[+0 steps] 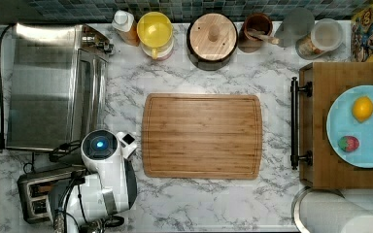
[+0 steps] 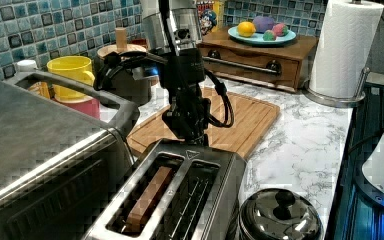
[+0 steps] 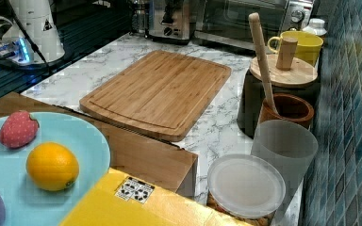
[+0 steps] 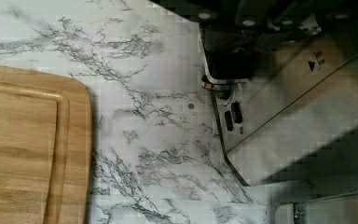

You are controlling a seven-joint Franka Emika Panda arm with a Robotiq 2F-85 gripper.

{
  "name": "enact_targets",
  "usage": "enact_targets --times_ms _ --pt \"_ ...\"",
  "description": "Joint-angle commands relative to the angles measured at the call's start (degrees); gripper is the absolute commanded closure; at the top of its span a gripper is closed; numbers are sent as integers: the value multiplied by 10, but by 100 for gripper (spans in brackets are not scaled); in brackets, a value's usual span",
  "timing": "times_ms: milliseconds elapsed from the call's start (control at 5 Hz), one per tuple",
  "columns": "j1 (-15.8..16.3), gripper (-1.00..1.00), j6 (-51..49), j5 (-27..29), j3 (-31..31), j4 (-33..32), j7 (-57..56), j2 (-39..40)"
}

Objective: Turn on the toaster.

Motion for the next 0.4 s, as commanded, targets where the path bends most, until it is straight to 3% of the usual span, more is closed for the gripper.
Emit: enact_targets --times_ms 200,400 --pt "17 100 54 15 9 -142 -7 134" --pt "13 100 54 14 13 -142 -6 134"
